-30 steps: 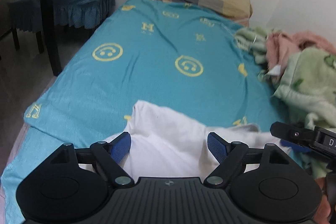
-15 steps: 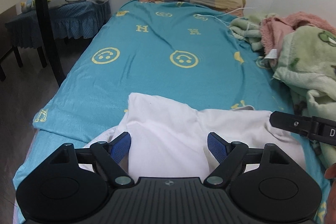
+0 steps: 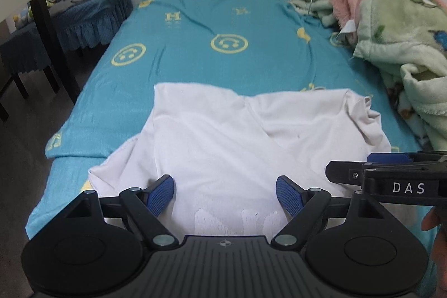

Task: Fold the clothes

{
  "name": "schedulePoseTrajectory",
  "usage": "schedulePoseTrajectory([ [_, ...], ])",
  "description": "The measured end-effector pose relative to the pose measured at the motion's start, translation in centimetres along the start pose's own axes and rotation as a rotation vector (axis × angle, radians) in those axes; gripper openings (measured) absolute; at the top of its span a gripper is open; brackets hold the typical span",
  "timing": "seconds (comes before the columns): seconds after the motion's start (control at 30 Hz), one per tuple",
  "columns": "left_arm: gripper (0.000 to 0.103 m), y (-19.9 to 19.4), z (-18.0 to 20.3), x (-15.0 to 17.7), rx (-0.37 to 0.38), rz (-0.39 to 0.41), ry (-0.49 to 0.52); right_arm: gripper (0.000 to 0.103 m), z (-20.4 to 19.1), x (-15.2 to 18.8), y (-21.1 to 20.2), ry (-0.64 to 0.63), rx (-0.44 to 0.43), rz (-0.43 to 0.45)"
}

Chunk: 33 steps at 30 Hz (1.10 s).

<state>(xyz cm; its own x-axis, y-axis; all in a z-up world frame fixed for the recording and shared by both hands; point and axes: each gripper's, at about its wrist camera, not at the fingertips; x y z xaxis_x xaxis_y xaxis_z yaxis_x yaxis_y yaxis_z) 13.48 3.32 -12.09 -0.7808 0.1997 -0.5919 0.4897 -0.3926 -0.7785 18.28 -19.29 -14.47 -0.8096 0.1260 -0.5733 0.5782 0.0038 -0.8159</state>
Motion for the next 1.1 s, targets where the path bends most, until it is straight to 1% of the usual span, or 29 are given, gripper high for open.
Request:
schedulePoseTrajectory([
  [0.13, 0.083, -1.1, 0.9, 0.7, 0.003, 0.011, 0.033, 0.074, -0.1, 0.1, 0.4, 0.004, -0.004, -0.013],
  [0.23, 0.083, -2.9, 1.0, 0.9, 0.038, 0.027, -0.017, 0.074, 0.0, 0.1, 0.3, 0.011, -0.006, -0.014],
  [0.3, 0.084, -4.5, 0.7, 1.1, 0.072, 0.041, -0.085, 0.073, 0.1, 0.2, 0.1, 0.012, -0.005, -0.011],
  [0.43, 0.089, -7.0, -0.5, 2.6, 0.187, 0.05, -0.282, 0.073, 0.6, 0.2, -0.6, 0.029, 0.0, -0.007],
  [0.6, 0.089, -5.7, -2.4, 4.8, 0.325, -0.011, -0.498, 0.073, 1.0, 0.3, -1.4, 0.06, -0.011, -0.003],
  [0.63, 0.089, -5.3, -2.7, 5.2, 0.343, -0.018, -0.531, 0.073, 1.1, 0.3, -1.5, 0.064, -0.012, -0.001],
  [0.7, 0.089, -4.6, -3.3, 5.4, 0.346, -0.016, -0.573, 0.073, 1.1, 0.3, -1.5, 0.068, -0.011, 0.001],
  [0.83, 0.089, -3.6, -4.5, 6.3, 0.369, -0.019, -0.691, 0.073, 1.2, 0.2, -1.6, 0.077, -0.013, 0.002],
  [0.97, 0.089, -2.9, -4.9, 7.0, 0.387, -0.075, -0.75, 0.073, 1.5, -0.1, -1.6, 0.098, -0.017, -0.002],
  [1.03, 0.089, -2.4, -4.9, 7.3, 0.376, -0.105, -0.761, 0.073, 1.5, -0.2, -1.5, 0.105, -0.017, -0.005],
  [1.07, 0.089, -2.1, -4.9, 7.3, 0.368, -0.11, -0.762, 0.073, 1.5, -0.2, -1.4, 0.107, -0.016, -0.006],
  [1.1, 0.089, -2.0, -4.9, 7.4, 0.365, -0.1, -0.765, 0.073, 1.4, -0.2, -1.4, 0.109, -0.015, -0.006],
])
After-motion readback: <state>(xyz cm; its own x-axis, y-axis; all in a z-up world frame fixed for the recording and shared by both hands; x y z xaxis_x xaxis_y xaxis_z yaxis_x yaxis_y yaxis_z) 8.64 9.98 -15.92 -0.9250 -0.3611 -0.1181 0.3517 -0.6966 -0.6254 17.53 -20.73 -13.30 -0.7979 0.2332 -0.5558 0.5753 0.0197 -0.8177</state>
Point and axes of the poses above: each gripper's, at about its wrist camera, not at the fingertips, and y roughly the way its jaws point, z to its right, x to its underside, and after that the axes turned 14 degrees about x, right-handed
